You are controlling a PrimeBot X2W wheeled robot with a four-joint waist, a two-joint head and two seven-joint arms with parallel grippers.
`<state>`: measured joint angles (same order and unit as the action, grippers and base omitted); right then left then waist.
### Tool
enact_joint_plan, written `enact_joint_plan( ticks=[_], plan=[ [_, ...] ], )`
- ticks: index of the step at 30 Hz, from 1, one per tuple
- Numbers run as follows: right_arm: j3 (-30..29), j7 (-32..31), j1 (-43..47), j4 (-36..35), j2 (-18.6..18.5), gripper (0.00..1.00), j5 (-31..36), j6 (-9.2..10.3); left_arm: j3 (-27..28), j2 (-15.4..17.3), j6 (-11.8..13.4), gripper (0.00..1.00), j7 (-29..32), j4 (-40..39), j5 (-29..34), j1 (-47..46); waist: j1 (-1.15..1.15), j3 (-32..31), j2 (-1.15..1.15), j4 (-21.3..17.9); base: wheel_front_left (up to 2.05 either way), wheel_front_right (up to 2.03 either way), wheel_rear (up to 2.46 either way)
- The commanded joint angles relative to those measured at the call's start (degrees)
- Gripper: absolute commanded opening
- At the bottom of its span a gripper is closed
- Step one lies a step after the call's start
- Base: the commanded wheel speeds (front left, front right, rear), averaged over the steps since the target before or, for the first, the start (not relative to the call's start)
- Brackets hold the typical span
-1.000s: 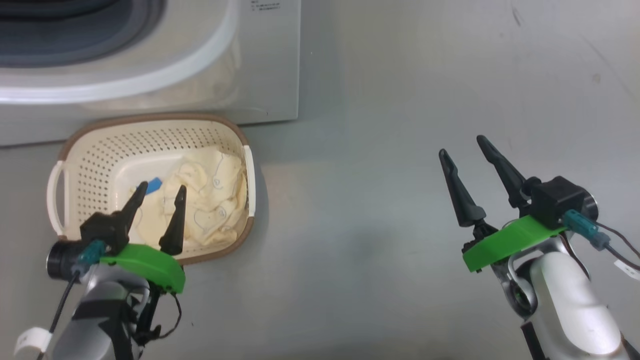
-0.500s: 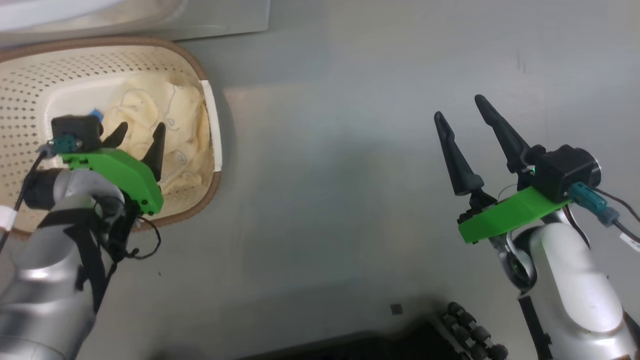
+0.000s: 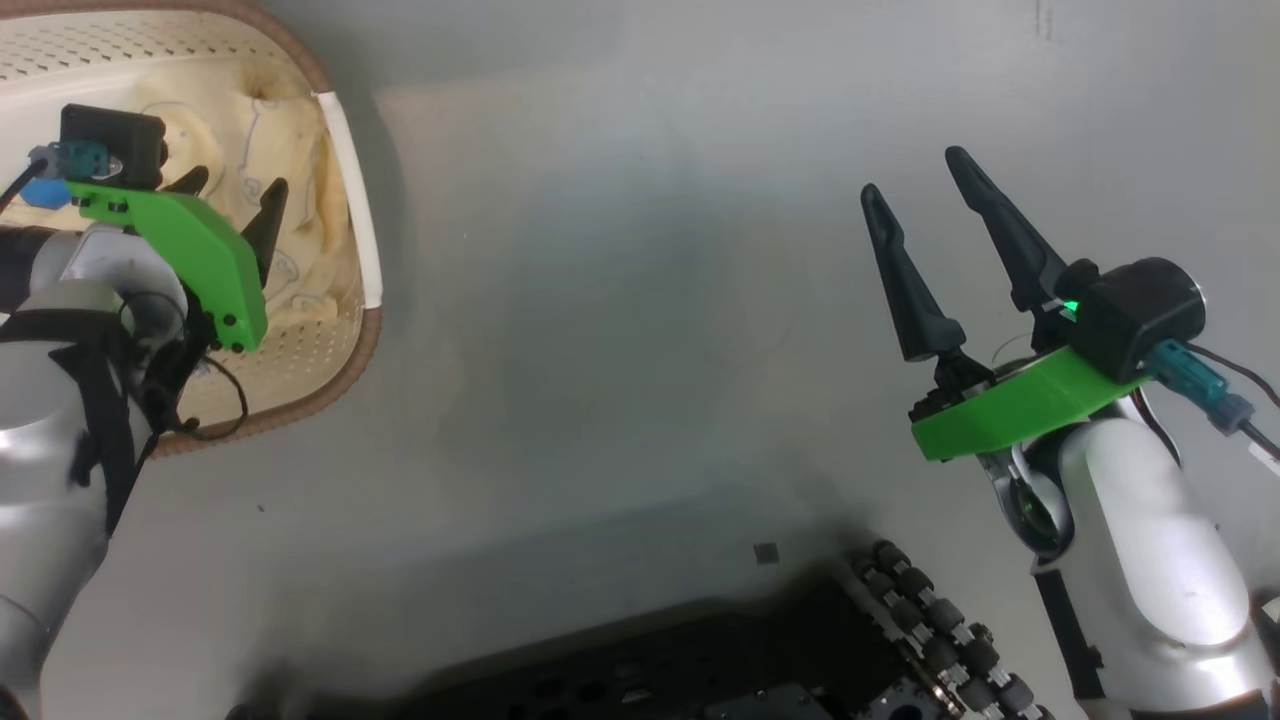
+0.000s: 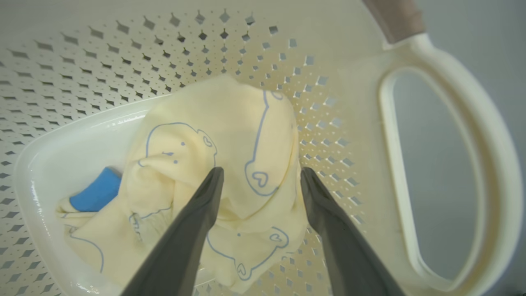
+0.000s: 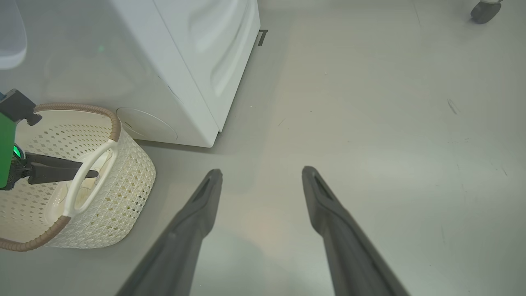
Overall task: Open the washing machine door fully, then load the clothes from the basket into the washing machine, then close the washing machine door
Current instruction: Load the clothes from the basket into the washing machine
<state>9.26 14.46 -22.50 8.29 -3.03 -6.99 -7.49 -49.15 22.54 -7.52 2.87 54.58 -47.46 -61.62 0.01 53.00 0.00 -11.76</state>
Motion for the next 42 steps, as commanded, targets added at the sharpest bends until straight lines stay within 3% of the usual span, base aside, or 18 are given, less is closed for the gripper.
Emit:
enact_joint_plan(
  ticks=[1, 14, 30, 31, 32, 33, 42],
  plan=[
    [1.1, 0.54, 1.12, -1.54, 0.15, 1.0, -0.34, 0.0, -0.2, 2.26, 0.04, 1.0, 0.37, 0.46, -0.83, -1.08, -0.01, 1.05, 0.0, -0.21, 0.0, 0.0, 0.0],
    [1.94, 0.54, 2.72, -2.01, 0.15, 1.0, -0.59, 0.0, -9.16, 0.08, 0.04, 1.0, 4.15, 6.75, -6.39, -7.18, -0.01, 2.9, 0.0, -1.41, 0.0, 0.0, 0.0],
    [2.57, 0.54, 4.6, -3.72, 0.15, 1.0, 0.05, 0.0, -10.3, -5.26, 0.03, 1.0, 5.71, 17.0, -10.53, -11.45, -0.01, 4.06, 0.0, -1.63, 0.0, 0.0, 0.0],
    [2.55, 0.54, 4.64, -3.83, 0.15, 1.0, 0.15, 0.0, -10.14, -5.61, 0.03, 0.8, 5.76, 17.25, -10.84, -11.49, -0.01, 4.12, 0.0, -1.55, 0.0, 0.0, 0.0],
    [2.51, 0.54, 4.68, -3.93, 0.15, 1.0, 0.25, 0.0, -10.0, -5.94, 0.03, 0.27, 5.81, 17.43, -11.16, -11.49, -0.01, 4.18, 0.0, -1.46, 0.0, 0.0, 0.0],
    [2.48, 0.54, 4.72, -4.01, 0.15, 1.0, 0.37, 0.0, -9.86, -6.23, 0.03, 0.0, 5.71, 17.57, -11.44, -11.49, -0.01, 4.21, 0.0, -1.37, 0.0, 0.0, 0.0],
    [2.31, 0.54, 3.88, -3.89, 0.15, 1.0, 0.74, 0.0, -10.65, -6.07, 0.03, 0.0, 5.3, 18.29, -11.98, -11.28, -0.01, 3.94, 0.0, -0.99, 0.0, 0.0, 0.0]
  ],
)
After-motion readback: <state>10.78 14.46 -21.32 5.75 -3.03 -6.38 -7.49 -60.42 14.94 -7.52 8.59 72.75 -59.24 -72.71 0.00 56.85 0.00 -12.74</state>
